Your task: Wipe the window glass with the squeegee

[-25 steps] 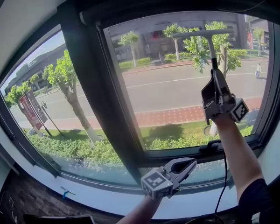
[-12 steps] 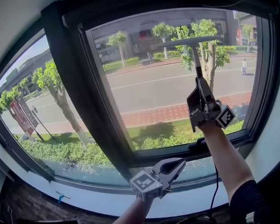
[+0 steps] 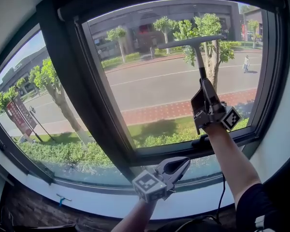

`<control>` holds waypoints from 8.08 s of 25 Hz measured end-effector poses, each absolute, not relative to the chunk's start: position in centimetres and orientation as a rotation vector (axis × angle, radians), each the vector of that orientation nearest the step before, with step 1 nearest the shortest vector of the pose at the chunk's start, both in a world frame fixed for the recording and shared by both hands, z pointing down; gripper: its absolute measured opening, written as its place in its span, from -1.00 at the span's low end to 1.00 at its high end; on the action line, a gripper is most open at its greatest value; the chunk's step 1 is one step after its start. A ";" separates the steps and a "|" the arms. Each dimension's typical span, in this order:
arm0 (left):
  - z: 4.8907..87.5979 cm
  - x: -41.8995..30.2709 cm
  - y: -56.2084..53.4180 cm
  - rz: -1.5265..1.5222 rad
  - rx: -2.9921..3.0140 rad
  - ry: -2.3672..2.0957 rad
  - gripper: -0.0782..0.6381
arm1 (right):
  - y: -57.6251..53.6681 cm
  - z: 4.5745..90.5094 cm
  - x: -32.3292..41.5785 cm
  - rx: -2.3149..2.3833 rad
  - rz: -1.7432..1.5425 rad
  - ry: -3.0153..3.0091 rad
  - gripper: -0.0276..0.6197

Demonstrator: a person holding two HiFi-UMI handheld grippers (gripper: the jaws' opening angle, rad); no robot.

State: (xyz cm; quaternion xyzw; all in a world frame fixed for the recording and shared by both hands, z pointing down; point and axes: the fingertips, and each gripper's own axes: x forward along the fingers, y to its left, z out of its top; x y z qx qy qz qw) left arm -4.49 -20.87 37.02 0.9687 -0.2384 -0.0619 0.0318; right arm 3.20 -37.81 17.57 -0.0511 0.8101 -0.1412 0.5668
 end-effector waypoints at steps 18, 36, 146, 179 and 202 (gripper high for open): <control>38.3 -3.8 -20.2 -0.166 2.973 -0.685 -0.77 | -36.6 24.4 3.7 -0.192 -0.415 1.889 -0.43; 39.4 -3.7 -20.1 -0.165 2.945 -0.667 -0.77 | -35.4 31.6 4.3 -0.261 -0.506 1.840 -0.44; 41.8 -7.2 -20.9 -0.261 2.874 -0.740 -0.77 | -31.9 45.1 2.0 -0.462 -0.880 1.663 -0.43; 39.3 -12.6 -21.7 -0.239 2.941 -0.841 -0.77 | -30.8 19.3 -6.6 -0.096 -0.460 1.818 -0.42; 32.1 -17.0 -21.7 -0.218 3.012 -0.907 -0.77 | -35.5 5.2 -16.5 -0.032 -0.351 1.877 -0.42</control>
